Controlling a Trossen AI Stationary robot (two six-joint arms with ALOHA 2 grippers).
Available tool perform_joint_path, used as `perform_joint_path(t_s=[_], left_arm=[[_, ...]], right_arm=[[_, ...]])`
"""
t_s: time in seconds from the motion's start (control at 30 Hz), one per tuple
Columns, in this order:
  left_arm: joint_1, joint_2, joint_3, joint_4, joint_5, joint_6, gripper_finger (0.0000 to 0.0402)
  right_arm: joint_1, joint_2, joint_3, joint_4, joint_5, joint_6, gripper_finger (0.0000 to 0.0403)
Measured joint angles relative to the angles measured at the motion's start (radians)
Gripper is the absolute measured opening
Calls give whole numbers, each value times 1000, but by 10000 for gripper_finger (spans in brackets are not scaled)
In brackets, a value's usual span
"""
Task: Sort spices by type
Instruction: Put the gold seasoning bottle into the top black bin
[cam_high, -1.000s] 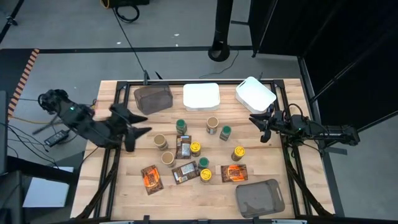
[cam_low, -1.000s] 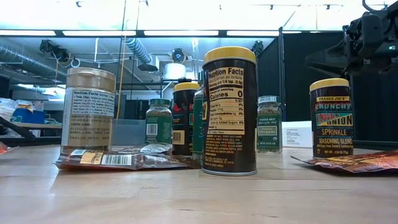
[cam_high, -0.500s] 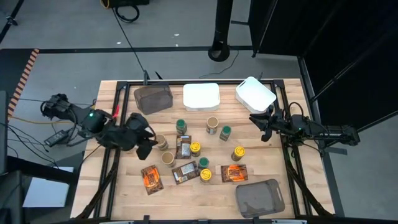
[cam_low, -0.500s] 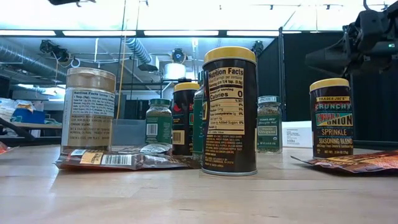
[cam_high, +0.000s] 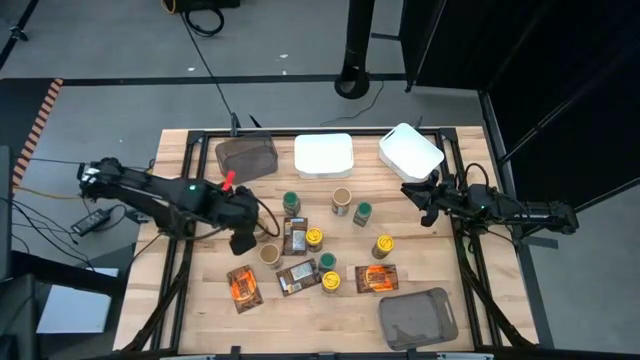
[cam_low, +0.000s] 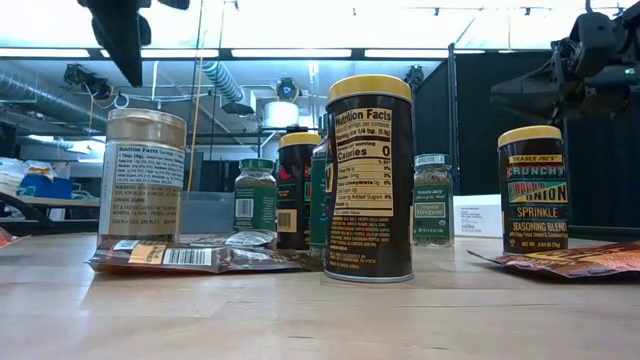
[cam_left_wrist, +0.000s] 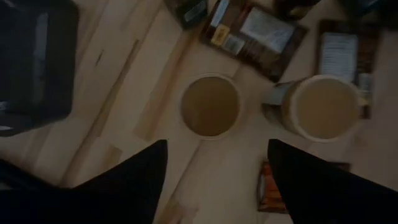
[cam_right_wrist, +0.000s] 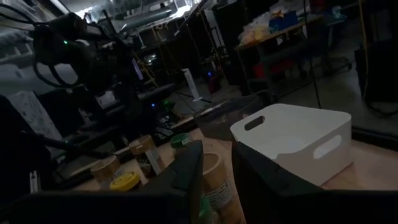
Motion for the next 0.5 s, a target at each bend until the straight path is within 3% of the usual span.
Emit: perform_joint_path(t_s=[0.2, 0.5], left_arm=[[53, 28, 0, 9, -7, 45, 325], [145, 27, -29, 50, -6, 86, 330]], right_arm=[[0, 0, 0, 0, 0, -3, 95], [0, 0, 0, -1, 0, -3, 95]])
